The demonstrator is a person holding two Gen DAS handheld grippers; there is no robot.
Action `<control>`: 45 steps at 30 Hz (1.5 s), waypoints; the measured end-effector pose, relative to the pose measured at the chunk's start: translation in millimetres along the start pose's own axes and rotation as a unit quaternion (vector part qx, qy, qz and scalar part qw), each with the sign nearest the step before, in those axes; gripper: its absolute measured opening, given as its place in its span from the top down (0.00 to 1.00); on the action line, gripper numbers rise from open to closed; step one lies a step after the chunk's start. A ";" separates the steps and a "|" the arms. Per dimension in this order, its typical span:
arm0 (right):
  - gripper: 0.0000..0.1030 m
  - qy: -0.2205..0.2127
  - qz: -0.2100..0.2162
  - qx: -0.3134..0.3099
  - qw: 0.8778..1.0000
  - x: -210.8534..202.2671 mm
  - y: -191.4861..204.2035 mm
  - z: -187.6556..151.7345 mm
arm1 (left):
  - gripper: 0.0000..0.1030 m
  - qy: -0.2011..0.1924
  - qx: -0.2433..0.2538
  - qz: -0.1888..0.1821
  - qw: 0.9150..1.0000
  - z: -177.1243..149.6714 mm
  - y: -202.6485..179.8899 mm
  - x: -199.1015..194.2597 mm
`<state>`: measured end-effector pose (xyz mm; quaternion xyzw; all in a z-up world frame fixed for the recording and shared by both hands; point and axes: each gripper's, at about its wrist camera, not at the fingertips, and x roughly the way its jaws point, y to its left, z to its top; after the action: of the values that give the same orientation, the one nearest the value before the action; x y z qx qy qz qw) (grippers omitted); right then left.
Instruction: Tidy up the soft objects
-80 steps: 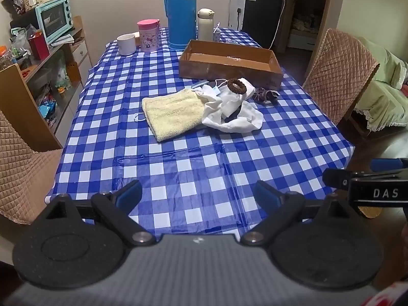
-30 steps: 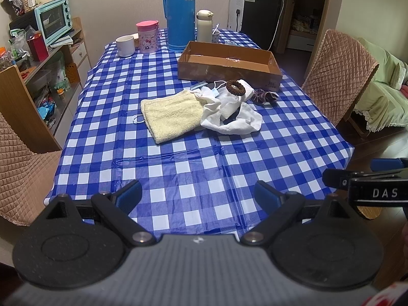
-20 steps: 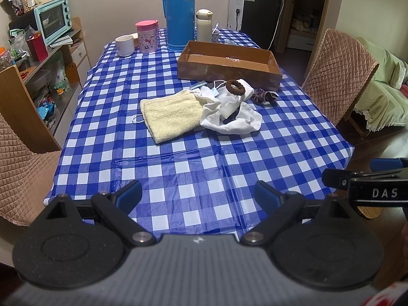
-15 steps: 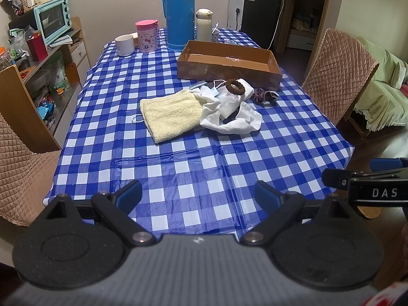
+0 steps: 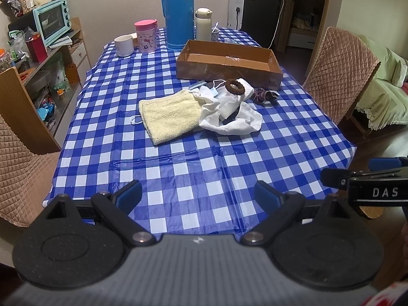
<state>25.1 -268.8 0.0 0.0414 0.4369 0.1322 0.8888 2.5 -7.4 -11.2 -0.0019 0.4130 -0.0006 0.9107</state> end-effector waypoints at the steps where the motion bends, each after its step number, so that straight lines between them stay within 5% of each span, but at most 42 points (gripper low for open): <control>1: 0.00 0.000 0.002 0.001 1.000 3.9 0.8 -2.2 | 0.09 0.000 -0.001 -0.001 1.000 0.8 1.1 -1.2; 26: 0.00 -0.016 0.087 -0.059 0.994 31.0 -31.9 0.6 | 0.09 0.007 -0.007 0.055 0.998 10.5 -29.4 34.6; 37: 0.00 -0.017 0.097 -0.054 0.994 55.2 -31.6 14.4 | 0.15 0.013 -0.005 0.047 0.999 26.4 -17.4 63.6; 40: 0.21 -0.016 0.095 -0.053 0.994 65.3 -29.0 21.8 | 0.17 0.015 0.001 0.042 0.999 36.5 -11.2 78.3; 45: 0.27 -0.010 0.089 -0.023 0.996 89.2 -31.1 39.7 | 0.20 0.016 0.021 0.020 0.999 59.2 -5.8 107.5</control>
<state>114.6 -272.8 -49.8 0.0608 0.4193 0.2206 0.8785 117.9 -13.4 -53.0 0.0261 0.4272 0.0092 0.9038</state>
